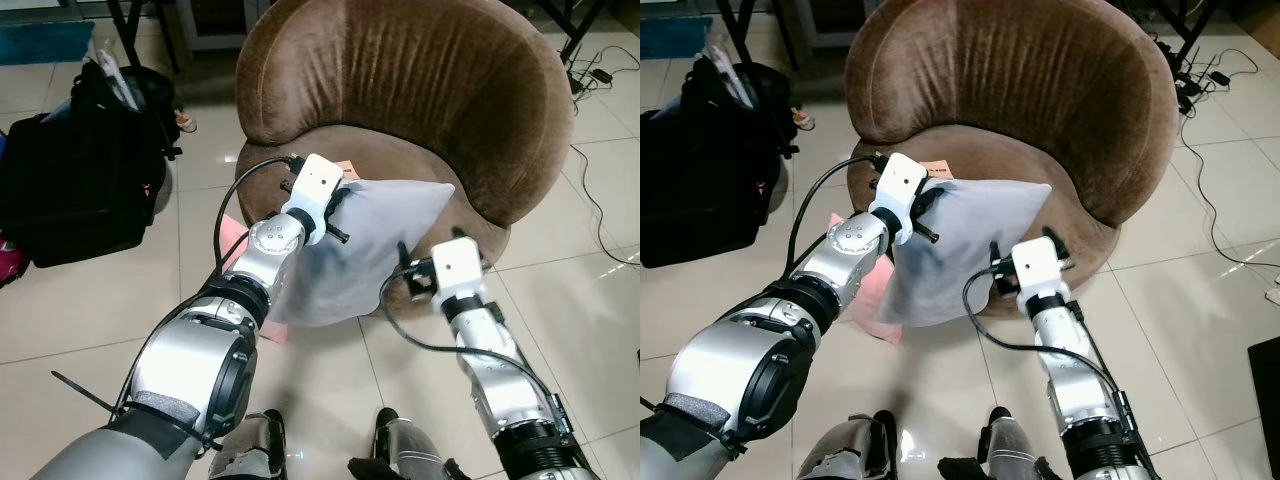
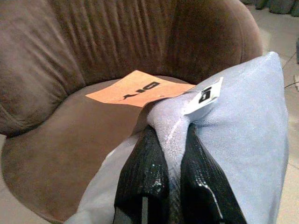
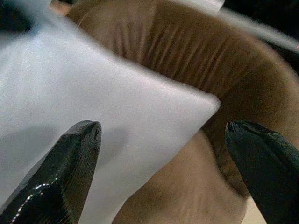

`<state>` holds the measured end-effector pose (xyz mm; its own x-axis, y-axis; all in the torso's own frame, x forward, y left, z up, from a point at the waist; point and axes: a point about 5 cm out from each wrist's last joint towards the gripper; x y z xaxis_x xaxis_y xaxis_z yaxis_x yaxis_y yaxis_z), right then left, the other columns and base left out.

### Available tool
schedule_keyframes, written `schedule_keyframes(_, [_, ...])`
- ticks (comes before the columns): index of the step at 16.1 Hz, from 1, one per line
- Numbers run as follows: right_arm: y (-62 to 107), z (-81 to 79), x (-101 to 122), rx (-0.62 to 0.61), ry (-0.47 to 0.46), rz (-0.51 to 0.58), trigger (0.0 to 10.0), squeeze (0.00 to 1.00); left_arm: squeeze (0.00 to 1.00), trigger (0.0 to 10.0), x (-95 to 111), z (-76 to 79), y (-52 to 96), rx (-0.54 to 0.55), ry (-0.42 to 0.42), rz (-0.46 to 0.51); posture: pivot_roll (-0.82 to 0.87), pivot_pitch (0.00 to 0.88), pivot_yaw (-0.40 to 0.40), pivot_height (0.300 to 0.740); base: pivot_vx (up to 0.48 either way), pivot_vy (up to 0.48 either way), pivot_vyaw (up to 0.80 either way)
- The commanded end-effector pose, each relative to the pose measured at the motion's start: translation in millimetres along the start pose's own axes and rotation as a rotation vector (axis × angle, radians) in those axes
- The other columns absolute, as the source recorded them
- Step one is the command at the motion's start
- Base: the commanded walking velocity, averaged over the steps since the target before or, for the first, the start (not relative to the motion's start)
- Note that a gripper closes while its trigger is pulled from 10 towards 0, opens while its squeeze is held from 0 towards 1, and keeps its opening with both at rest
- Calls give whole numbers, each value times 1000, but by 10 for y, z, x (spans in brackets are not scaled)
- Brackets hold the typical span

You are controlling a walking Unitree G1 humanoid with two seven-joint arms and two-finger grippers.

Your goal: Move the pillow to the sofa from floor

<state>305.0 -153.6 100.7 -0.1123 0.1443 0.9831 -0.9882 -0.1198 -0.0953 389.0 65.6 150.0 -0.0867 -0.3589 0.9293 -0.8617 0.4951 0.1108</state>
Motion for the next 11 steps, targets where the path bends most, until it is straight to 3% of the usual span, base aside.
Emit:
schedule_keyframes(1, [-23, 163, 153, -55, 11, 82, 10000, 0, 0, 0, 305, -81, -59, 29, -47, 121, -82, 150, -12, 740, 0, 0, 0])
schedule_keyframes(3, [-98, 304, 387, -95, 50, 204, 10000, 0, 0, 0, 458, -258, -34, 98, -28, 207, -65, 150, -16, 740, 0, 0, 0])
schedule_keyframes(5, [-112, 291, 411, -85, 70, 224, 10000, 0, 0, 0, 516, -334, -10, 127, -29, 248, -51, 152, -20, 740, 0, 0, 0])
schedule_keyframes(8, [-66, 191, 495, 3, 89, 265, 10000, 0, 0, 0, 470, -494, 126, 153, -92, 309, -8, 159, -36, 740, 0, 0, 0])
schedule_keyframes(11, [-38, 308, 552, -2, 115, 295, 10000, 0, 0, 0, 511, -664, 248, 214, -163, 366, 23, 159, -46, 740, 0, 0, 0])
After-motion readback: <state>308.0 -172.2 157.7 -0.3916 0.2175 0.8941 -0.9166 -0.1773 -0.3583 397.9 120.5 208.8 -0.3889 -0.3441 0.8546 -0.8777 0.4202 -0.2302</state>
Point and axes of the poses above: a point about 5 cm out from each wrist's last joint towards the gripper, its own y axis pointing back from the gripper into the wrist, its own x axis along the axis of the wrist's last joint, z = x × y, and after that the axes turned 8 degrees about -y, right-handed
